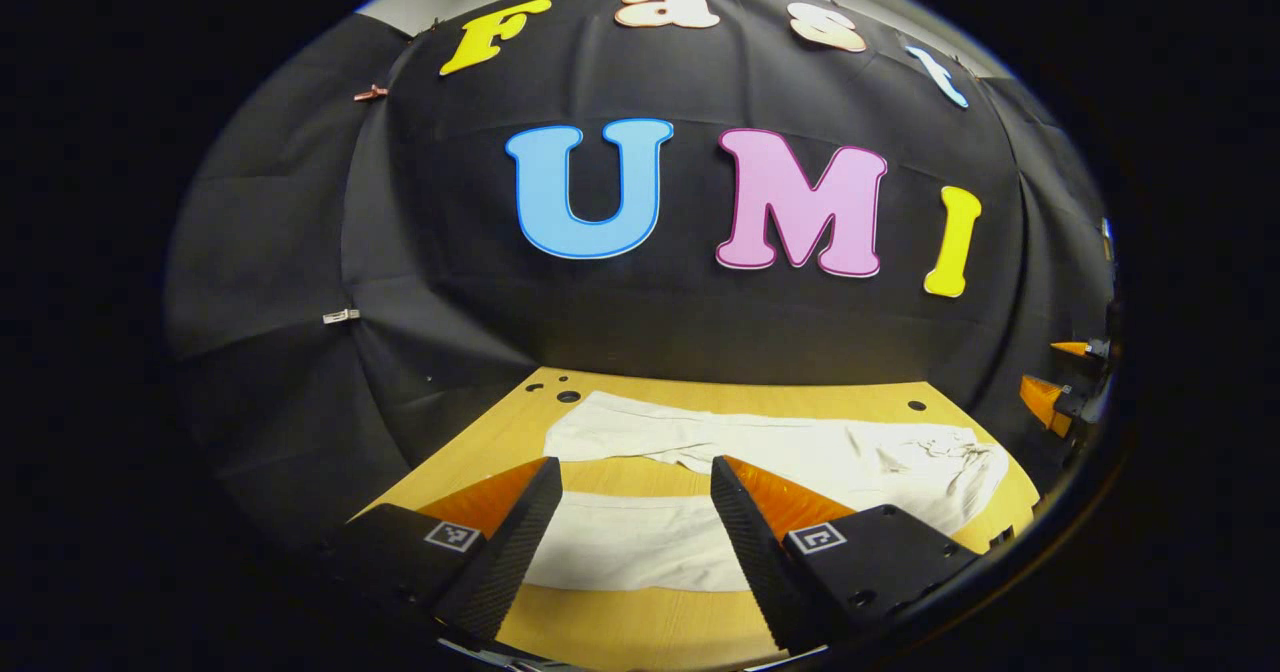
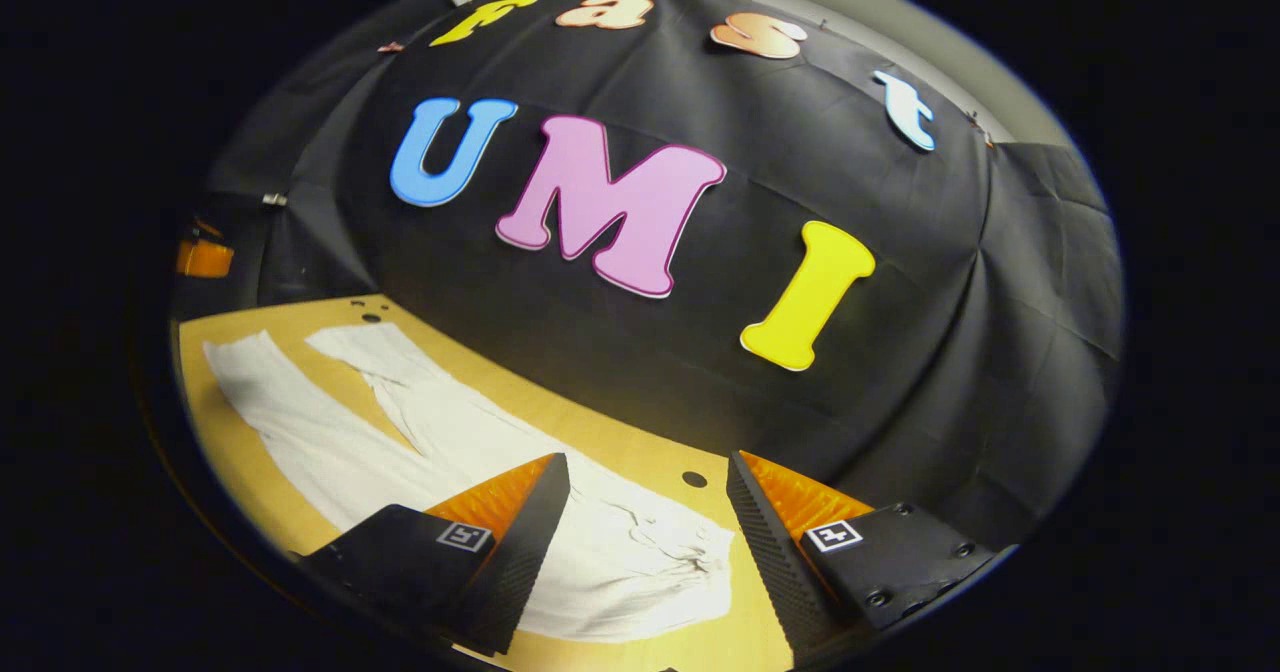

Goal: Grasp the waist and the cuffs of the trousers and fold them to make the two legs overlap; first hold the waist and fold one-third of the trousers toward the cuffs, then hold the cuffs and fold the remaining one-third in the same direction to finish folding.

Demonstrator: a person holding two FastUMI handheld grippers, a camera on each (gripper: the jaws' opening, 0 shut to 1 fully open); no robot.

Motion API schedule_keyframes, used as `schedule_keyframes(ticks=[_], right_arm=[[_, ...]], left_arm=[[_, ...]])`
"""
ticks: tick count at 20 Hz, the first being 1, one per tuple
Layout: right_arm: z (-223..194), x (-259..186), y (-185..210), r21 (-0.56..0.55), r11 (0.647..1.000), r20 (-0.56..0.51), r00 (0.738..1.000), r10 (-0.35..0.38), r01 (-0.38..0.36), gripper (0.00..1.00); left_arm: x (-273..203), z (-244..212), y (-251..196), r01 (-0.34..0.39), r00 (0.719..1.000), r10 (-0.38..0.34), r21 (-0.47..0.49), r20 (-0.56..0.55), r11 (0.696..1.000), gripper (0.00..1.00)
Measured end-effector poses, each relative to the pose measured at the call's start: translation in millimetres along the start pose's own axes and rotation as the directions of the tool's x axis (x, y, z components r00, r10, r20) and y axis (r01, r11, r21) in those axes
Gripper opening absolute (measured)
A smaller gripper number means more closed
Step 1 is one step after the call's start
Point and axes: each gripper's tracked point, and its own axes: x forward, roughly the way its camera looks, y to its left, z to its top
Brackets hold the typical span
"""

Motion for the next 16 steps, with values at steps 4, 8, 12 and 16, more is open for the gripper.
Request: schedule_keyframes(ticks=[4,8,12,16], right_arm=[[-54,13,-28,-0.149,0.986,-0.085,0.994,0.063,-0.075,0.98],[-104,19,-43,-0.303,0.934,-0.182,0.974,0.136,-0.187,0.98],[-168,12,-40,-0.52,0.769,-0.286,0.924,0.252,-0.371,0.98],[-221,8,-25,-0.642,0.564,-0.389,0.855,0.343,-0.519,0.98]], left_arm=[[3,-13,3,-0.017,0.999,0.019,0.037,-0.048,0.999,0.96],[6,-24,5,-0.031,0.995,0.037,0.064,-0.09,0.997,0.95],[9,-36,5,-0.051,0.988,0.06,0.068,-0.14,0.996,0.95],[12,-47,1,-0.068,0.981,0.079,0.067,-0.179,0.995,0.95]])
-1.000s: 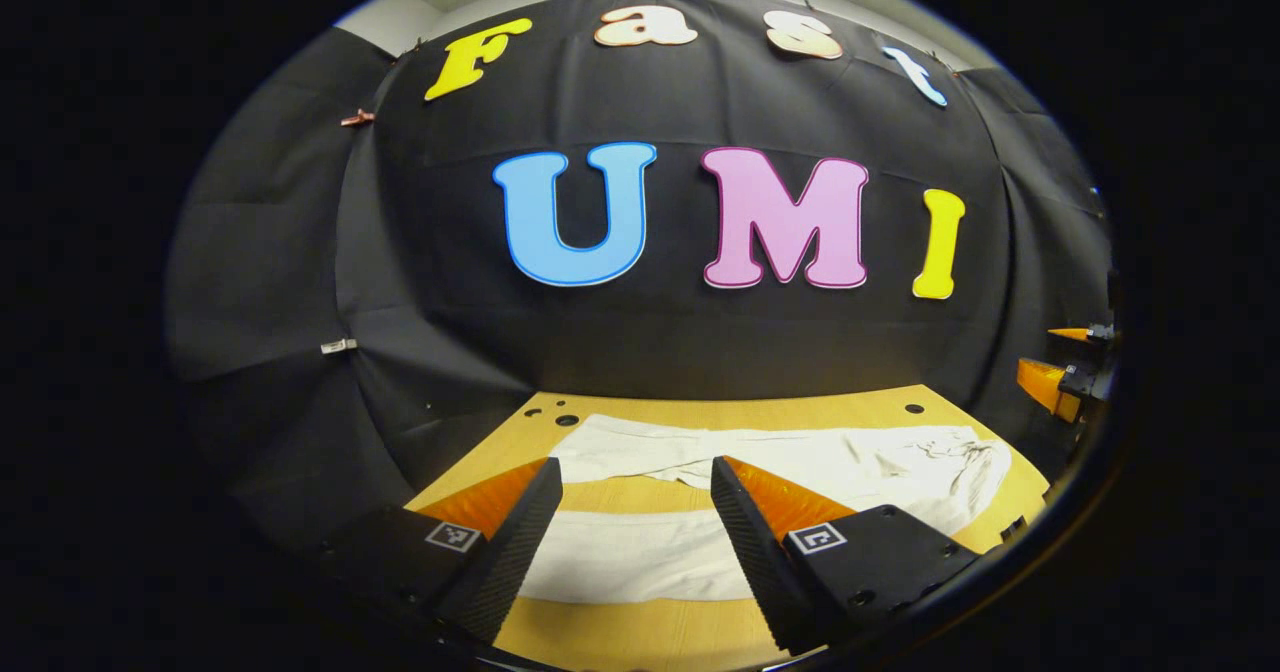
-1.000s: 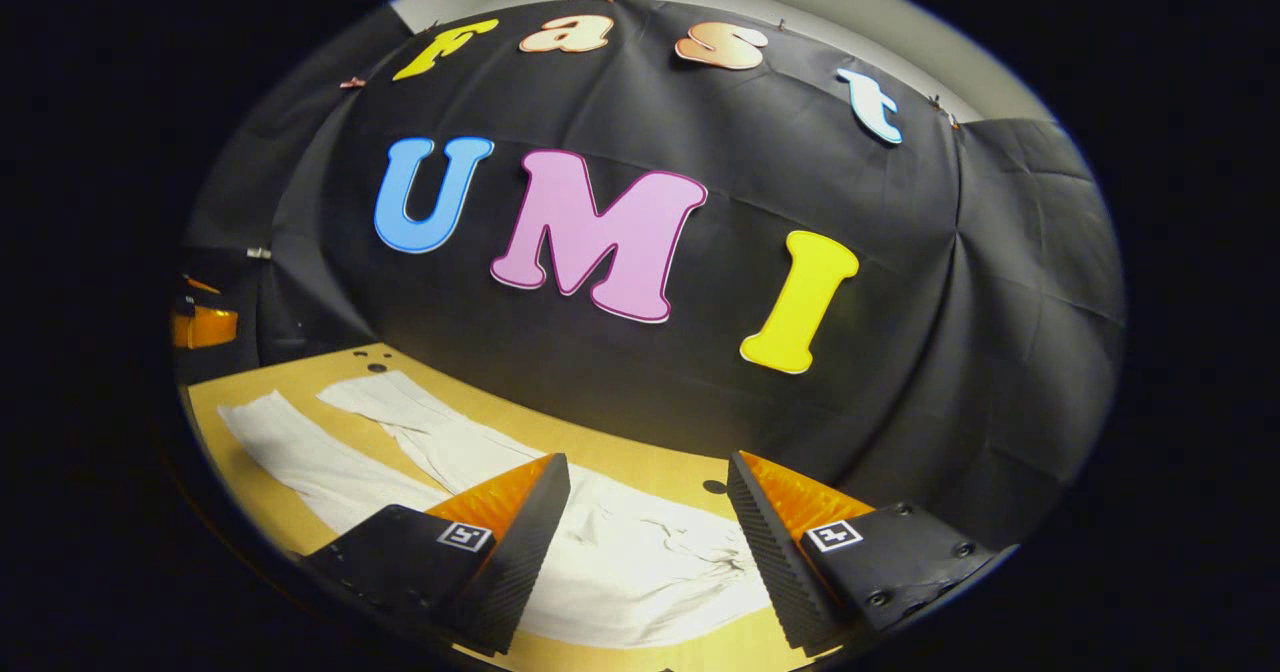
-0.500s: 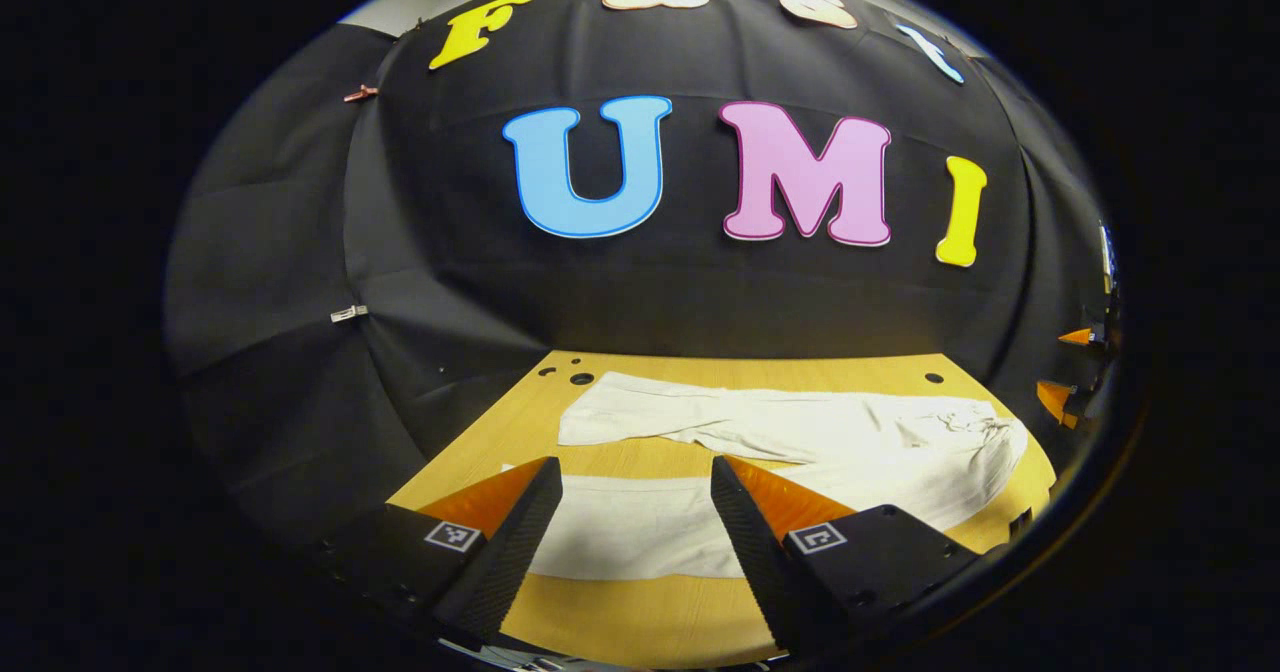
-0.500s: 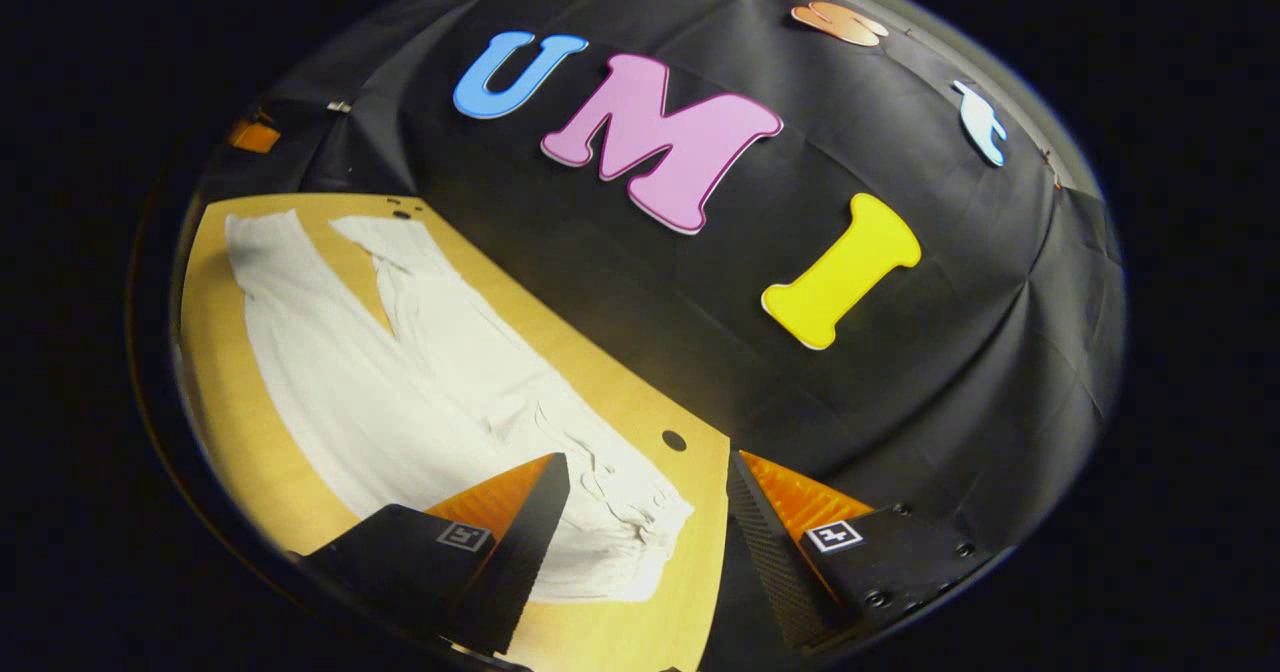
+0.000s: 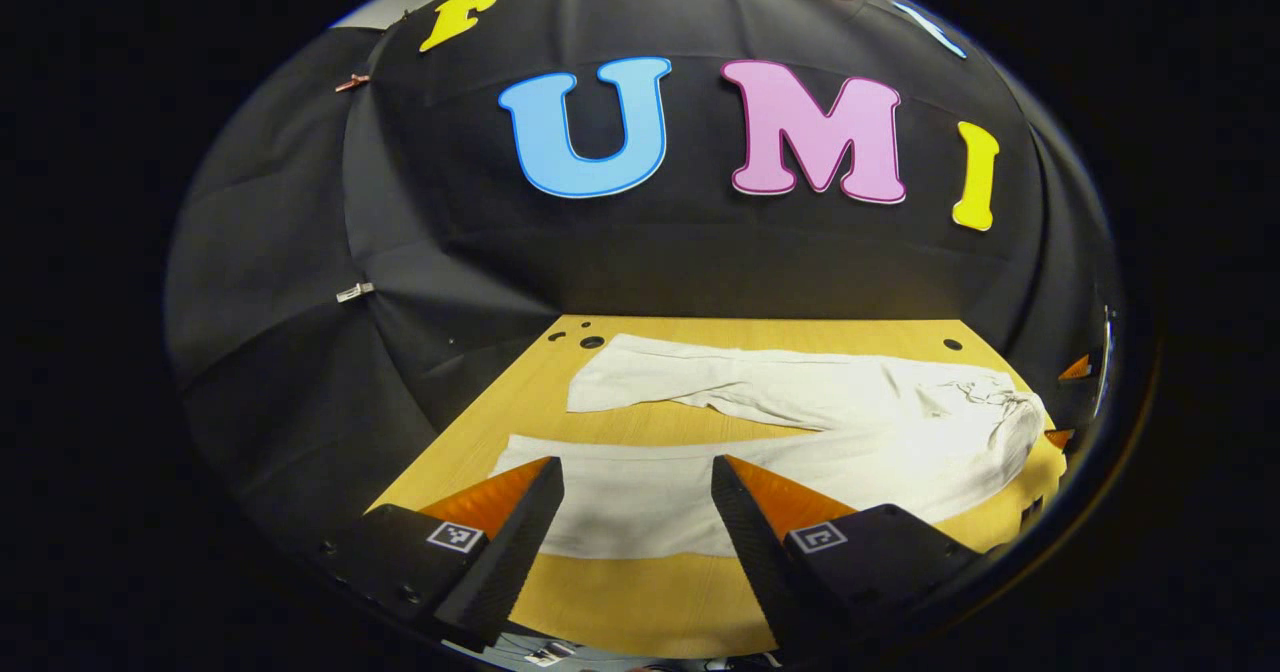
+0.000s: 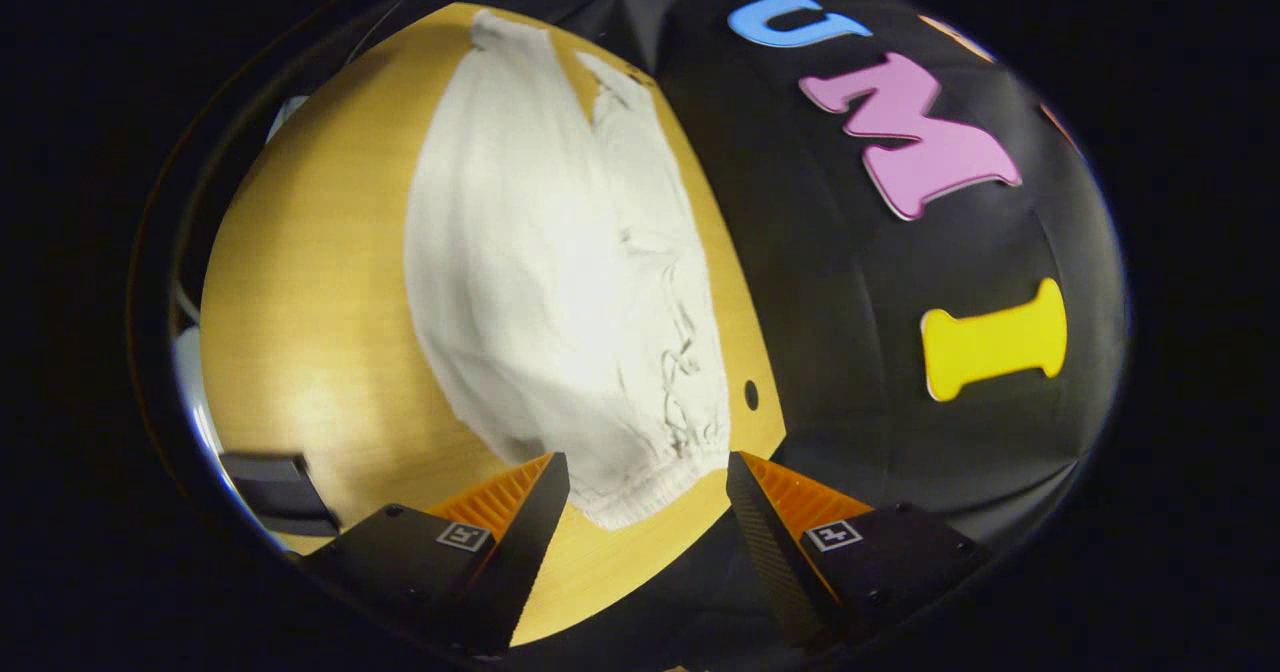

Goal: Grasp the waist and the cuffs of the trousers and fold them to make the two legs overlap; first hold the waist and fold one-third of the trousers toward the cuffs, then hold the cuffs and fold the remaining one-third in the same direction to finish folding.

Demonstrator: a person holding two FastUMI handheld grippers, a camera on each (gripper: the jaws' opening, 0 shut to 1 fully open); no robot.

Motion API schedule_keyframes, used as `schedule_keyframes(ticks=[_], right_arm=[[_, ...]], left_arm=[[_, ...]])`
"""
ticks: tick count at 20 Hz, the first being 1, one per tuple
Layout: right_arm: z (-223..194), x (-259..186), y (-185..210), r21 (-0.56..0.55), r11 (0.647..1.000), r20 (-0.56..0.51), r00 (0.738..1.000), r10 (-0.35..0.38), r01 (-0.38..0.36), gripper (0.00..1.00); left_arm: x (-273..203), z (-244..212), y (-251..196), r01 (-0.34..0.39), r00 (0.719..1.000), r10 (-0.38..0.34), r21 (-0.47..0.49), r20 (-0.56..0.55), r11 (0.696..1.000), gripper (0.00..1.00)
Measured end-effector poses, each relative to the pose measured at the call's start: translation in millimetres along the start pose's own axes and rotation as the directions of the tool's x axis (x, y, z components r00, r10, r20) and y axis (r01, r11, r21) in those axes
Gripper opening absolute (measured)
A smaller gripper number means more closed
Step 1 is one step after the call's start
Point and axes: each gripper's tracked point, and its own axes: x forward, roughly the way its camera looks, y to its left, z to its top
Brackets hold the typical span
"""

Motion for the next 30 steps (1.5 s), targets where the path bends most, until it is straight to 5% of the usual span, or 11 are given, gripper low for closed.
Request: schedule_keyframes(ticks=[8,15,18,19,20,21,22,25,27,30], right_arm=[[-48,44,25,-0.187,0.978,-0.116,0.99,0.074,-0.095,0.98],[-34,67,15,-0.314,0.948,-0.075,0.997,0.027,-0.049,0.92],[-38,76,19,-0.332,0.941,-0.094,0.995,0.041,-0.07,0.72],[-40,75,23,-0.337,0.938,-0.107,0.993,0.051,-0.084,0.76],[-41,75,26,-0.343,0.934,-0.116,0.991,0.061,-0.098,0.55],[-43,74,29,-0.348,0.931,-0.131,0.989,0.071,-0.113,0.58],[-44,74,31,-0.354,0.927,-0.142,0.987,0.076,-0.123,0.34],[-48,74,33,-0.317,0.934,-0.188,0.976,0.109,-0.165,0.21],[-45,70,42,-0.213,0.943,-0.213,0.954,0.212,-0.257,0.13],[-42,61,48,-0.135,0.911,-0.217,0.909,0.356,-0.389,0.08]], left_arm=[[2,-15,6,-0.043,0.998,0.043,0.011,-0.042,0.999,0.97],[-1,-43,35,-0.133,0.986,0.129,-0.038,-0.104,0.99,0.97],[3,-63,56,-0.171,0.975,0.167,-0.016,-0.144,0.985,0.97],[5,-69,65,-0.175,0.973,0.175,0.01,-0.151,0.985,0.98],[8,-75,75,-0.177,0.971,0.183,0.05,-0.153,0.983,0.98],[12,-81,85,-0.173,0.97,0.186,0.096,-0.159,0.98,0.98],[18,-88,94,-0.157,0.969,0.181,0.15,-0.168,0.976,0.98],[35,-111,126,-0.077,0.967,0.158,0.358,-0.202,0.93,0.98],[46,-130,146,0.001,0.958,0.145,0.506,-0.248,0.863,0.97],[67,-163,158,0.145,0.931,0.115,0.641,-0.345,0.753,0.96]])
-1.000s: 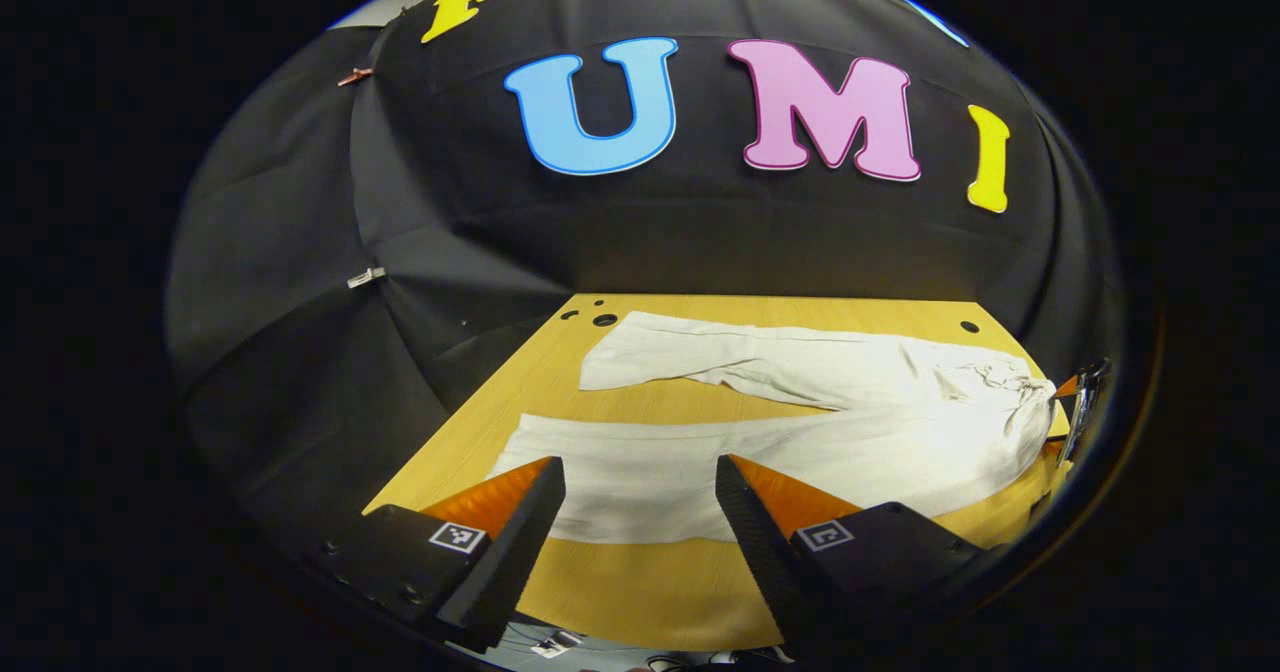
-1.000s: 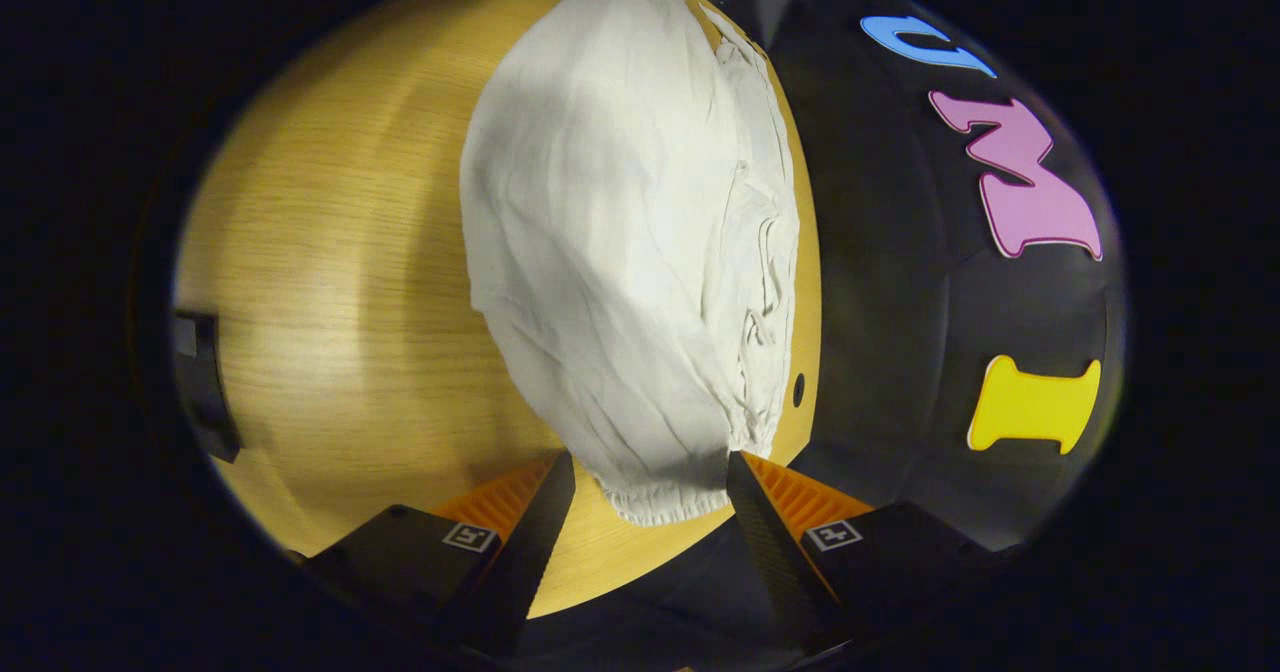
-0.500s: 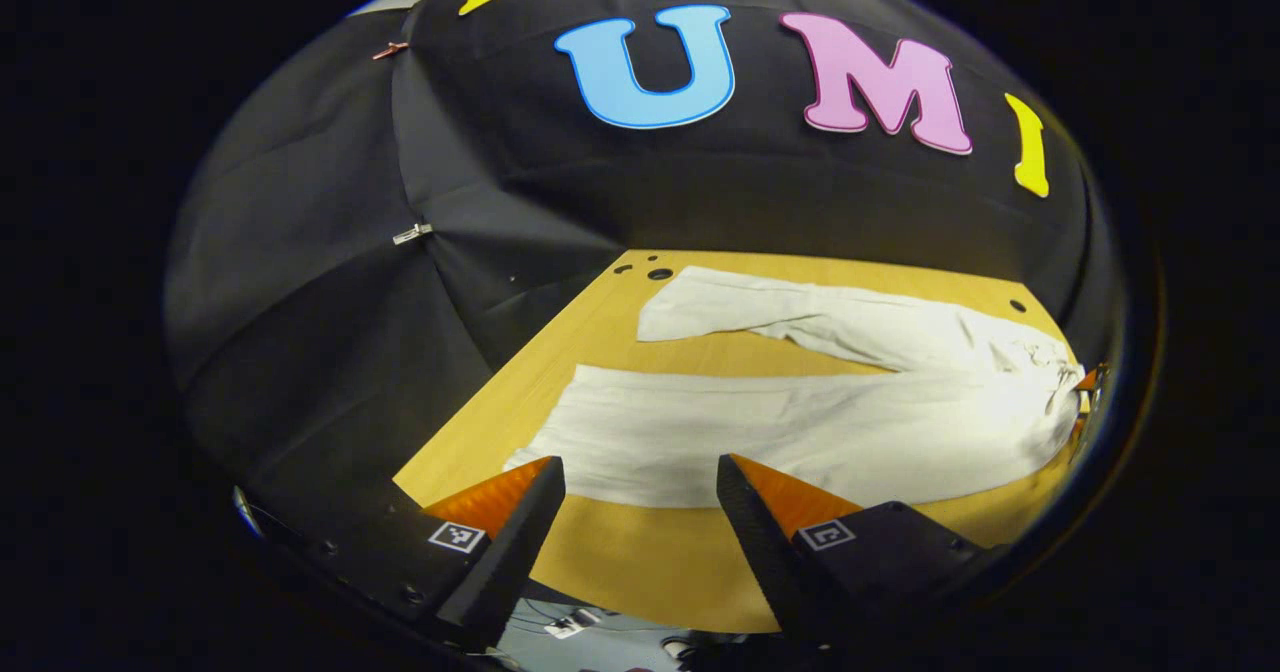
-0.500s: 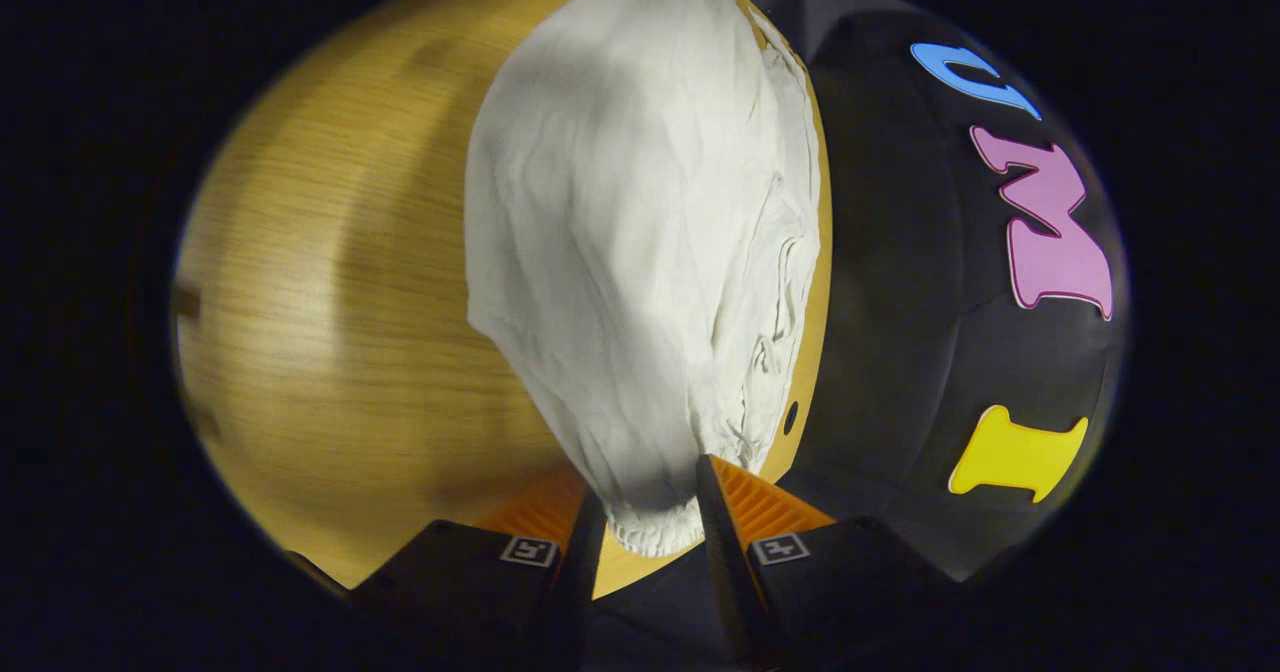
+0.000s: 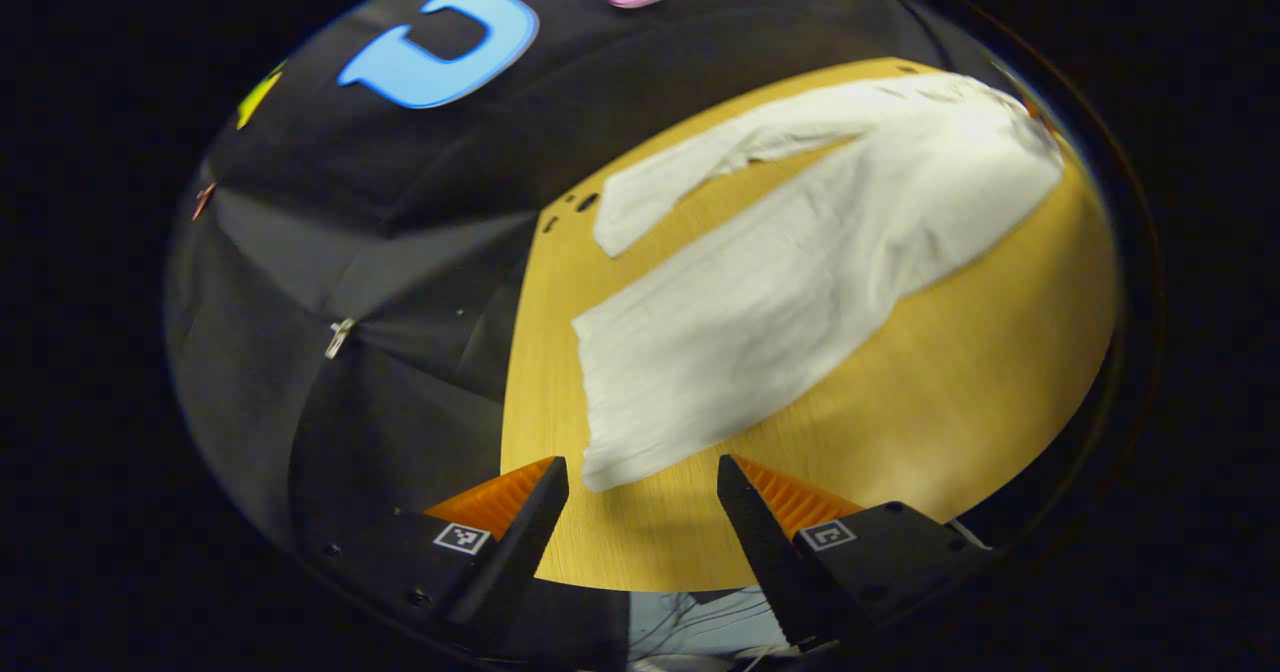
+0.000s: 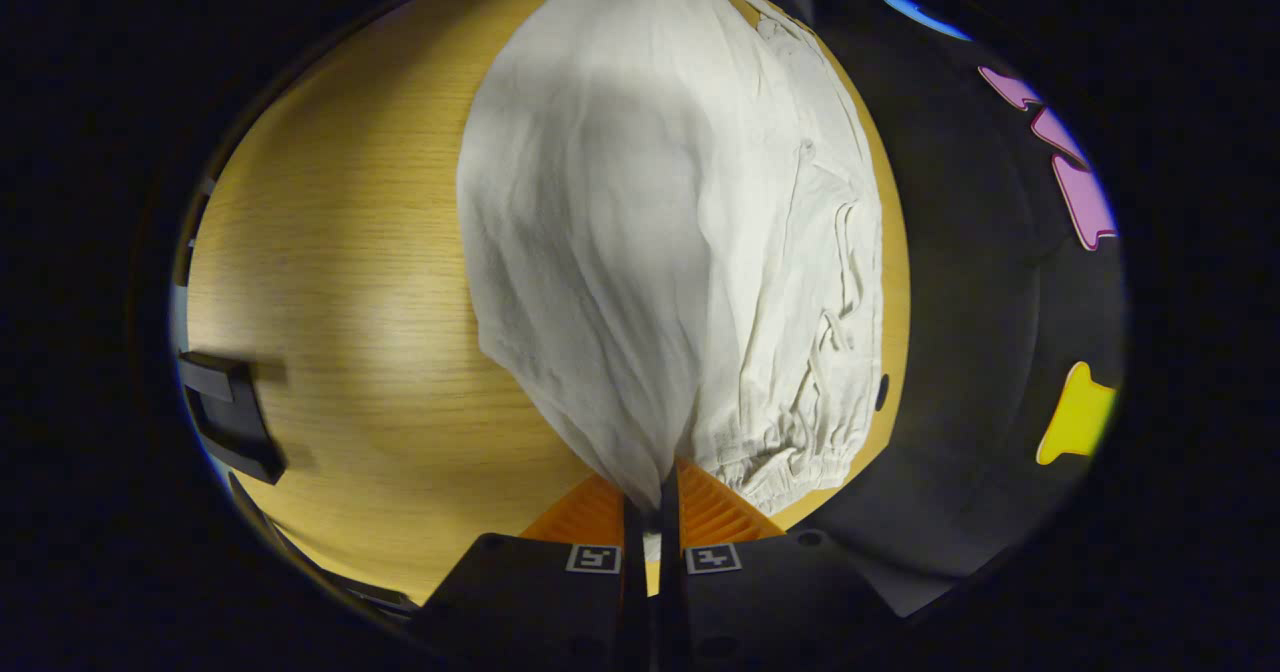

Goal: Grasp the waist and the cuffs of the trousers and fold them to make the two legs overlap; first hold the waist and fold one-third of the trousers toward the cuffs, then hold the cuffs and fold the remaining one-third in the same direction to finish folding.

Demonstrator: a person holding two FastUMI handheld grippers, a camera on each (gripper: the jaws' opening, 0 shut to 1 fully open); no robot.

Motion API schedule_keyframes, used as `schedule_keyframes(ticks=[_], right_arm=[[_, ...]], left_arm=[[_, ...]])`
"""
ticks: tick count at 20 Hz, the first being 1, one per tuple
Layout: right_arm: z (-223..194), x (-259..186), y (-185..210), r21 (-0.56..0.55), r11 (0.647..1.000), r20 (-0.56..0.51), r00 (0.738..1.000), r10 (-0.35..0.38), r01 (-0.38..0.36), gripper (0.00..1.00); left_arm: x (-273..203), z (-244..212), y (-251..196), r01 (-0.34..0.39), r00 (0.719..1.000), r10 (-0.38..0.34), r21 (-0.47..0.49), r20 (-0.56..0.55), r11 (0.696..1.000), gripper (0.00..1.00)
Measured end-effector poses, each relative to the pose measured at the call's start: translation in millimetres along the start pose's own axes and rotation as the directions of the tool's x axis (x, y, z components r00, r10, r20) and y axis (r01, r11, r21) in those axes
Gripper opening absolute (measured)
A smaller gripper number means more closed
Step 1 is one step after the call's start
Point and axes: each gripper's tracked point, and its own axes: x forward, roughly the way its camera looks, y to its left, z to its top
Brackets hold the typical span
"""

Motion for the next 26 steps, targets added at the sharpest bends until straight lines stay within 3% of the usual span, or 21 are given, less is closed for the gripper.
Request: schedule_keyframes(ticks=[2,3,4,7,10,12,14,16,18,21,23,26], right_arm=[[-5,7,-3,-0.042,0.999,-0.015,0.999,0.033,-0.034,0.05],[-6,5,-2,-0.033,0.998,-0.022,0.999,0.049,-0.049,0.14],[-7,5,-2,-0.016,0.998,-0.025,0.998,0.056,-0.056,0.05],[-7,5,-3,-0.033,0.998,-0.021,0.999,0.048,-0.048,0.05],[-7,4,-3,-0.046,0.998,-0.028,0.999,0.039,-0.04,0.05],[-7,4,-3,-0.04,0.998,-0.033,0.998,0.043,-0.045,0.05],[-7,4,-3,-0.038,0.998,-0.04,0.998,0.043,-0.045,0.05],[-8,4,-3,-0.046,0.998,-0.043,0.998,0.041,-0.043,0.05],[-8,4,-4,-0.033,0.998,-0.046,0.998,0.048,-0.05,0.05],[-9,5,-4,-0.016,0.998,-0.05,0.997,0.058,-0.059,0.05],[-8,5,-4,-0.018,0.998,-0.052,0.997,0.058,-0.059,0.05],[-10,4,-6,-0.028,0.998,-0.056,0.997,0.047,-0.048,0.05]], left_arm=[[20,-8,4,0.016,1.0,-0.012,0.141,-0.029,0.99,0.96],[28,-14,4,0.034,0.998,-0.024,0.198,-0.052,0.98,0.95],[33,-21,2,0.059,0.996,-0.042,0.238,-0.075,0.969,0.96],[47,-20,11,0.093,0.994,-0.069,0.356,-0.08,0.93,0.93],[61,-13,16,0.185,0.983,-0.163,0.507,-0.088,0.842,0.9],[67,-11,14,0.25,0.968,-0.218,0.596,-0.126,0.763,0.79],[73,-10,15,0.301,0.953,-0.249,0.628,-0.173,0.718,0.71],[70,-15,12,0.356,0.934,-0.281,0.58,-0.22,0.733,0.64],[69,-14,7,0.379,0.925,-0.299,0.536,-0.233,0.755,0.48],[77,-10,9,0.306,0.952,-0.246,0.581,-0.183,0.754,0.16],[80,-8,13,0.242,0.97,-0.197,0.617,-0.141,0.748,0.08],[82,-7,14,0.202,0.979,-0.163,0.591,-0.118,0.781,0.05]])
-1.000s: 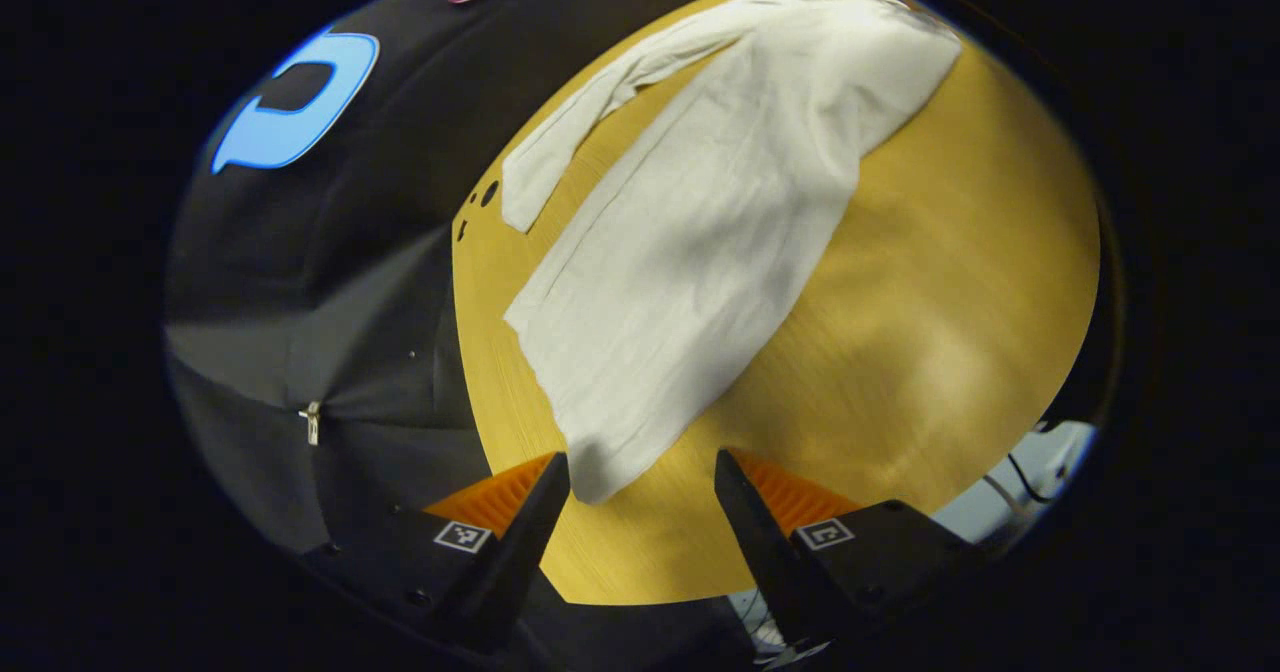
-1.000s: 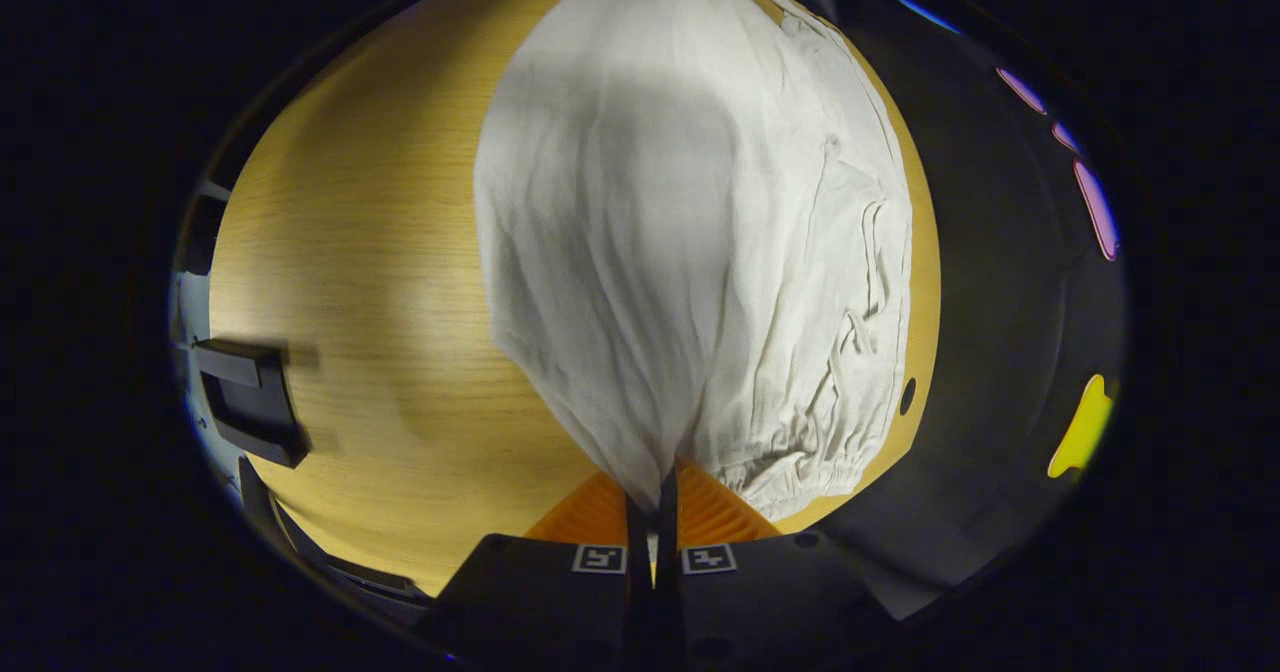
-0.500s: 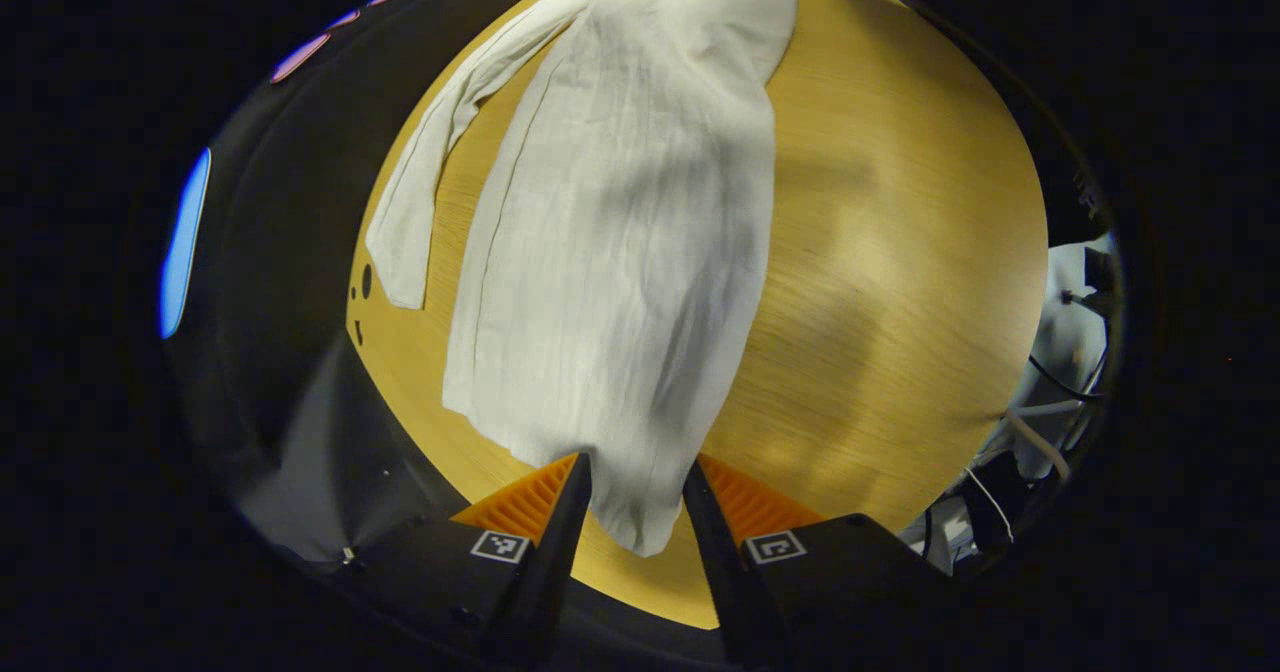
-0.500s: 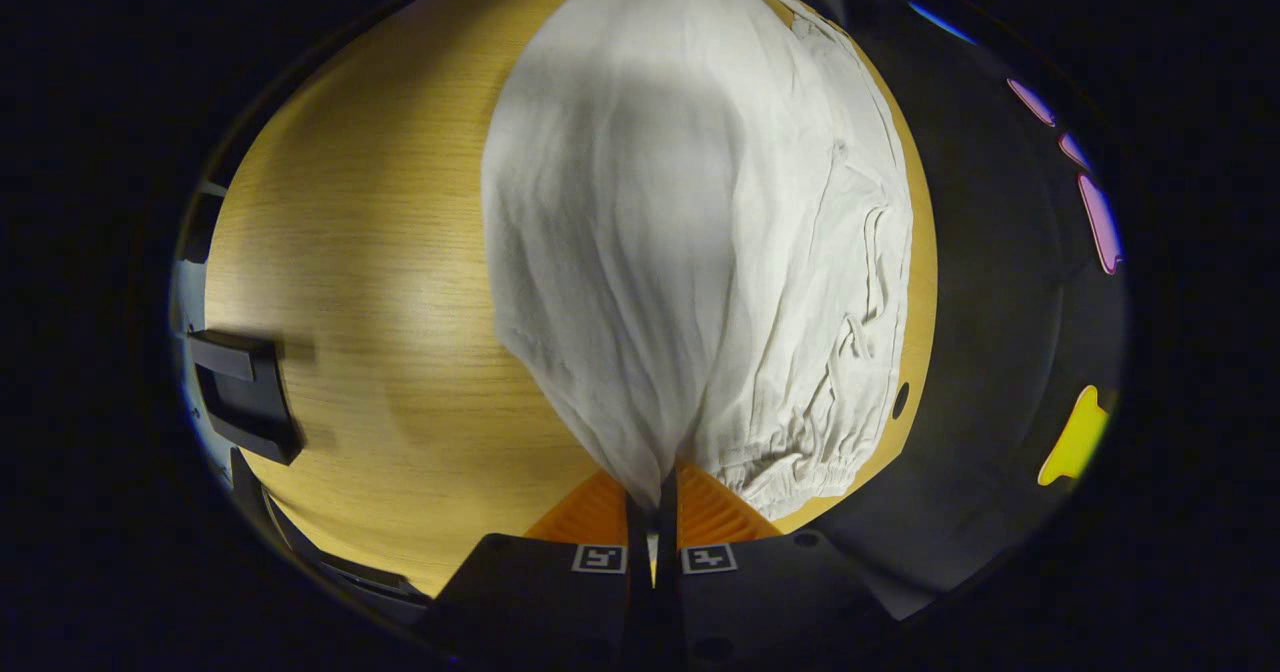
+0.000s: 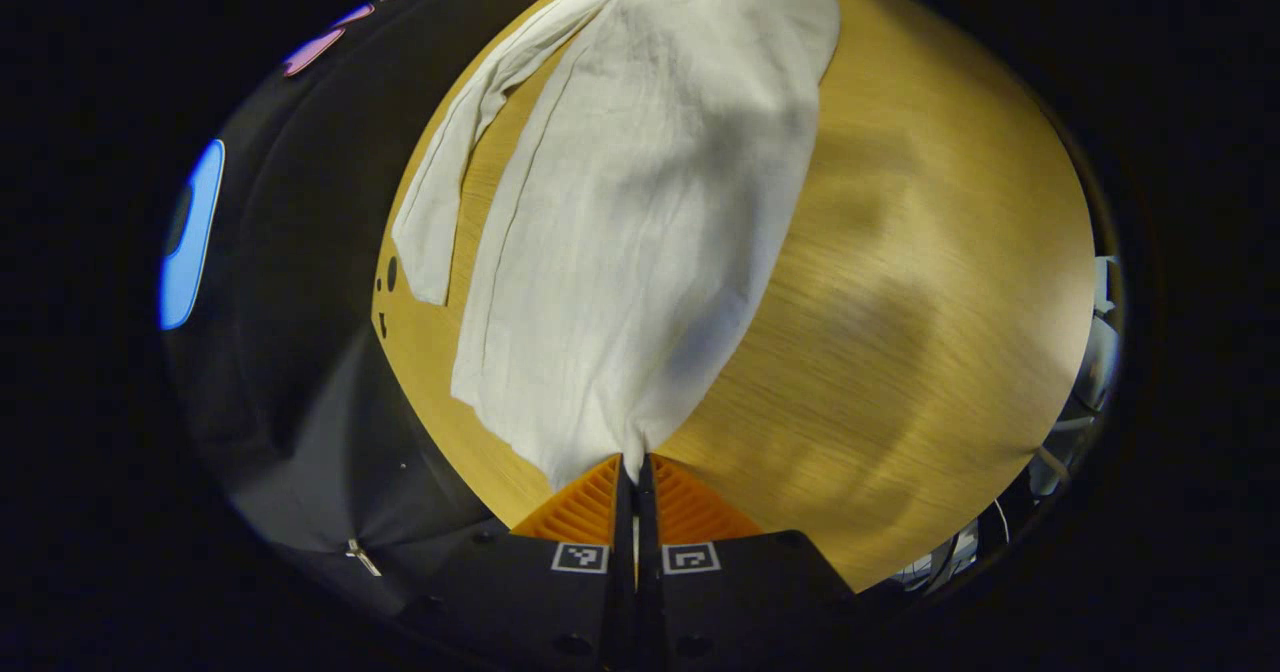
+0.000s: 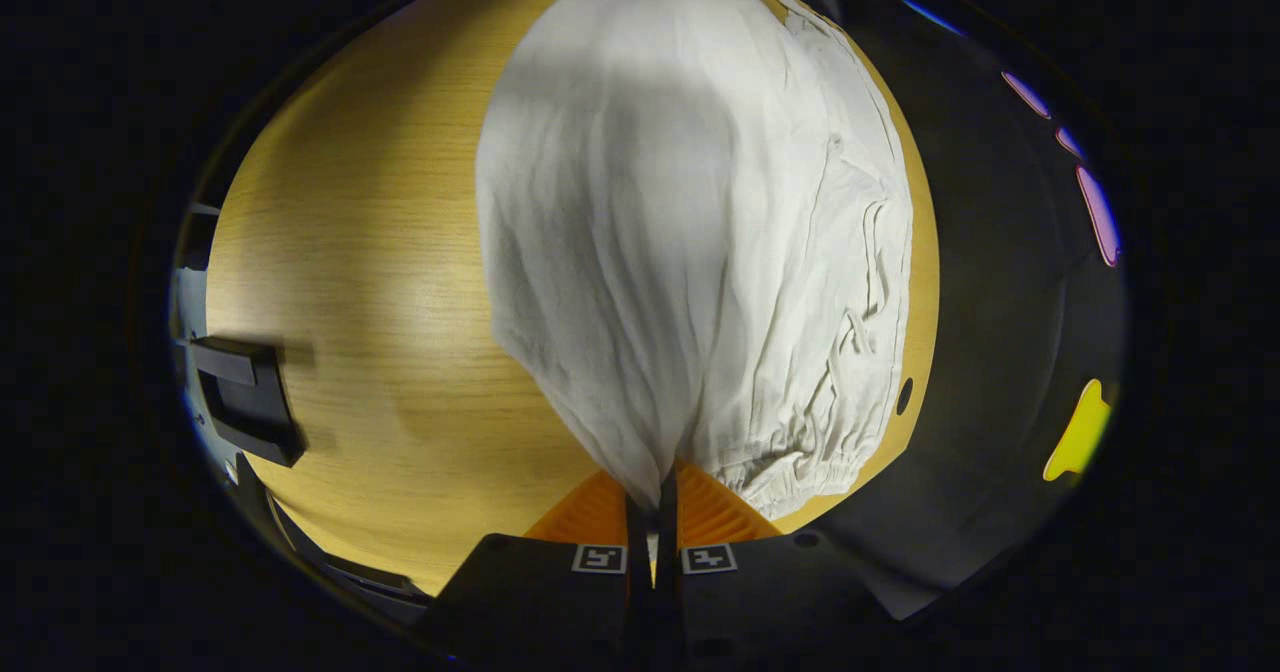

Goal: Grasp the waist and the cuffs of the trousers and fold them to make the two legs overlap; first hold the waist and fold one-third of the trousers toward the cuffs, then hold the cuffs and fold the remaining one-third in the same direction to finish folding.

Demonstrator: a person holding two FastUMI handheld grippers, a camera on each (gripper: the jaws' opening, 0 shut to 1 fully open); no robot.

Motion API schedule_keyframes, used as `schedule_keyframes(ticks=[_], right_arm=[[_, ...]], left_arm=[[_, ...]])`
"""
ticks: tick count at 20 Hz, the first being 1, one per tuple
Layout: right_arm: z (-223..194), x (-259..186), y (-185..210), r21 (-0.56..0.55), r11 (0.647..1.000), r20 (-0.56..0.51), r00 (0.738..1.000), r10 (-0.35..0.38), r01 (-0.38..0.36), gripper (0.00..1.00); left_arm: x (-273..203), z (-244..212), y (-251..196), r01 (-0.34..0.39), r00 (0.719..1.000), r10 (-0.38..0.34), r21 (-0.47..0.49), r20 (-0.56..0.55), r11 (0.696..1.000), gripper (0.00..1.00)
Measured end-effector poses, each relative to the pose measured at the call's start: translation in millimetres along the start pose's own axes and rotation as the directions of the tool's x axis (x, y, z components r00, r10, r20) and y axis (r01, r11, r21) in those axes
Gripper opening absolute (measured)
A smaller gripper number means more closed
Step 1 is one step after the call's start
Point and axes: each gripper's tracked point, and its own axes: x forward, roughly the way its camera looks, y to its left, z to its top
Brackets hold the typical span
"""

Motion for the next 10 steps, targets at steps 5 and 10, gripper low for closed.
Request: schedule_keyframes(ticks=[5,10], right_arm=[[-5,-12,-15,0.082,0.995,0.006,0.999,-0.05,0.05,0.05],[-6,-40,-47,0.182,0.975,0.003,0.991,-0.132,0.13,0.05]], left_arm=[[-19,10,18,-0.076,0.996,0.08,-0.092,0.039,0.993,0.06],[-46,31,79,-0.198,0.97,0.216,-0.16,0.108,0.967,0.05]])
